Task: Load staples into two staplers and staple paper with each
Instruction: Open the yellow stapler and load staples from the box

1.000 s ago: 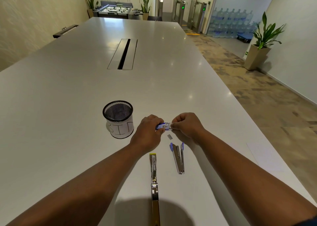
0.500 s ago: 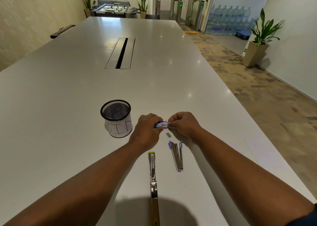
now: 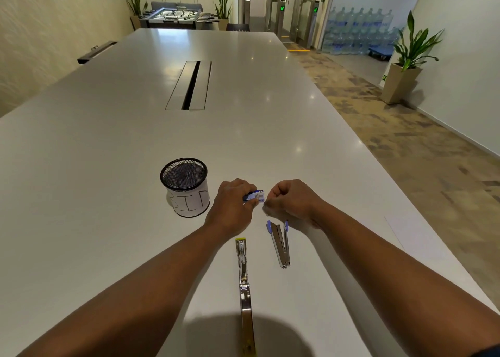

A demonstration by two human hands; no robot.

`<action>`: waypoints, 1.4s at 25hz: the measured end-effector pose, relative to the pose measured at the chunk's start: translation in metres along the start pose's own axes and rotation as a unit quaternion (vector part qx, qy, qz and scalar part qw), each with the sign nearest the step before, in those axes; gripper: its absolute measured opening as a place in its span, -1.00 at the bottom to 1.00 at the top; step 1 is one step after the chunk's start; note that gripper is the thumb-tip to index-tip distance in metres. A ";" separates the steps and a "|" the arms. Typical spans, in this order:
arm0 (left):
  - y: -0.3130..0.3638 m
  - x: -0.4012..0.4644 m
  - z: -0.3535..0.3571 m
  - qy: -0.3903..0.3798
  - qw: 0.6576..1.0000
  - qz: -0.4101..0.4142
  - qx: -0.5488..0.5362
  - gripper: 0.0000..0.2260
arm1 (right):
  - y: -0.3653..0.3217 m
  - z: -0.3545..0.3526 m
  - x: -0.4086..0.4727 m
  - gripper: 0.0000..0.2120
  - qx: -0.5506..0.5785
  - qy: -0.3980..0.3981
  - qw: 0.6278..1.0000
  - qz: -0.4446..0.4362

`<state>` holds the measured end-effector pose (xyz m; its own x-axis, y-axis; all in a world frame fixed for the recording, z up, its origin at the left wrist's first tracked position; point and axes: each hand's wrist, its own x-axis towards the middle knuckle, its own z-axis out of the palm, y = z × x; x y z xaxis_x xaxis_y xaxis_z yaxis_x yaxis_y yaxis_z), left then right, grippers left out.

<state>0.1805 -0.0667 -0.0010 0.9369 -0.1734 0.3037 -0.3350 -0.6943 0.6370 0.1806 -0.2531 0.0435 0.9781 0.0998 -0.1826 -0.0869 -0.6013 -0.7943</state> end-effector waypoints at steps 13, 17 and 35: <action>0.008 -0.006 -0.009 0.019 1.000 -0.010 -0.018 -0.69 | -0.007 0.004 -0.011 -0.89 -0.105 0.005 0.994 -0.005; 0.012 -0.011 -0.012 0.053 0.998 -0.023 -0.018 -0.77 | -0.007 0.001 -0.015 -0.85 -0.108 0.019 0.994 -0.011; 0.038 -0.072 -0.052 -0.064 0.853 -0.193 -0.481 -0.89 | -0.031 0.029 -0.078 -0.86 -0.239 0.142 0.925 -0.260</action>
<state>0.0954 -0.0439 0.0384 0.9785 -0.1802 -0.1003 0.1310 0.1676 0.9771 0.1019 -0.2192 0.0650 0.8802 0.3028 0.3655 0.4365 -0.8190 -0.3726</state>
